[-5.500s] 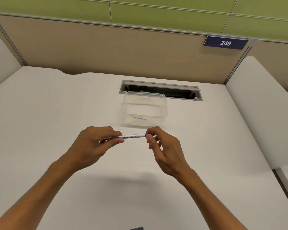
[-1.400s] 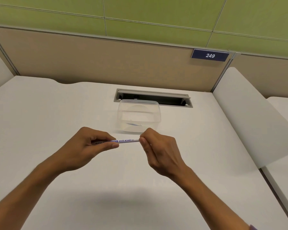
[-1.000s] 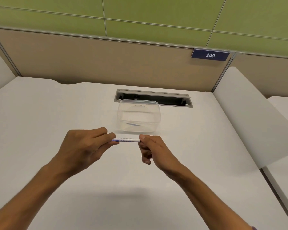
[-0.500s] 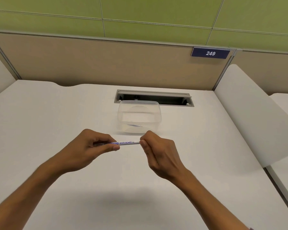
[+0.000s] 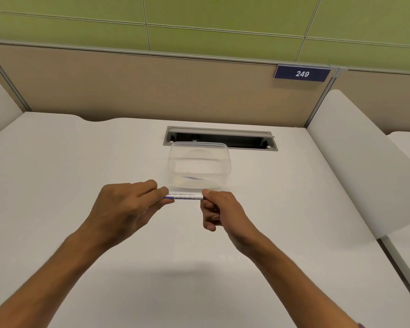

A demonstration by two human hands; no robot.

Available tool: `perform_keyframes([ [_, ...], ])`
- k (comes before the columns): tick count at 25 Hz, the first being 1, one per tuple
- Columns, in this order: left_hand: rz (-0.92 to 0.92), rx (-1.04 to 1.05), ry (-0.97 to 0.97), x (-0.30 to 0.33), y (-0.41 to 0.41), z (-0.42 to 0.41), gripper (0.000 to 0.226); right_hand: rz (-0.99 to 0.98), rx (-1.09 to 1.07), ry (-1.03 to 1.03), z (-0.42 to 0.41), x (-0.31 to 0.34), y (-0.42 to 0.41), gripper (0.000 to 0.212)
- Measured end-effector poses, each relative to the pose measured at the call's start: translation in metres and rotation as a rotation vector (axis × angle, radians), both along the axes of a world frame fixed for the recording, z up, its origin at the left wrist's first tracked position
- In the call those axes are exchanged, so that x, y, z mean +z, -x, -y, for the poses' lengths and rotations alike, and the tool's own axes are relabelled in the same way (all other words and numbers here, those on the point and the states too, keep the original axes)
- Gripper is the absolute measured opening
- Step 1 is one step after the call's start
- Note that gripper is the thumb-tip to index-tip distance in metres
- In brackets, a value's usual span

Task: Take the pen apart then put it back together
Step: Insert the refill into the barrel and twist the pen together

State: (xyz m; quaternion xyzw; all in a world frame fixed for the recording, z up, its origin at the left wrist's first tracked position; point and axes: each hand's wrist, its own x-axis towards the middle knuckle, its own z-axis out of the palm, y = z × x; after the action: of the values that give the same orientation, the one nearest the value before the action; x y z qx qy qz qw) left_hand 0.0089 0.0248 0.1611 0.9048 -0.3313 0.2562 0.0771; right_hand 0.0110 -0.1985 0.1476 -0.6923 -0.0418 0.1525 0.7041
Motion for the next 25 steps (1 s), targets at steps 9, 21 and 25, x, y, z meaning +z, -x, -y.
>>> perform_keyframes([
  [9,-0.511,-0.075,0.461,-0.001,-0.008,-0.007,0.024,0.807,-0.117,0.665,0.008,-0.013,0.004,0.033],
  [21,0.047,-0.004,-0.01,-0.005,0.0,0.001,0.025,-0.019,0.048,0.088,0.007,0.005,0.003,0.044],
  [25,-0.079,-0.026,0.085,-0.004,-0.002,0.002,0.028,0.129,-0.017,0.139,0.004,-0.002,0.004,0.044],
])
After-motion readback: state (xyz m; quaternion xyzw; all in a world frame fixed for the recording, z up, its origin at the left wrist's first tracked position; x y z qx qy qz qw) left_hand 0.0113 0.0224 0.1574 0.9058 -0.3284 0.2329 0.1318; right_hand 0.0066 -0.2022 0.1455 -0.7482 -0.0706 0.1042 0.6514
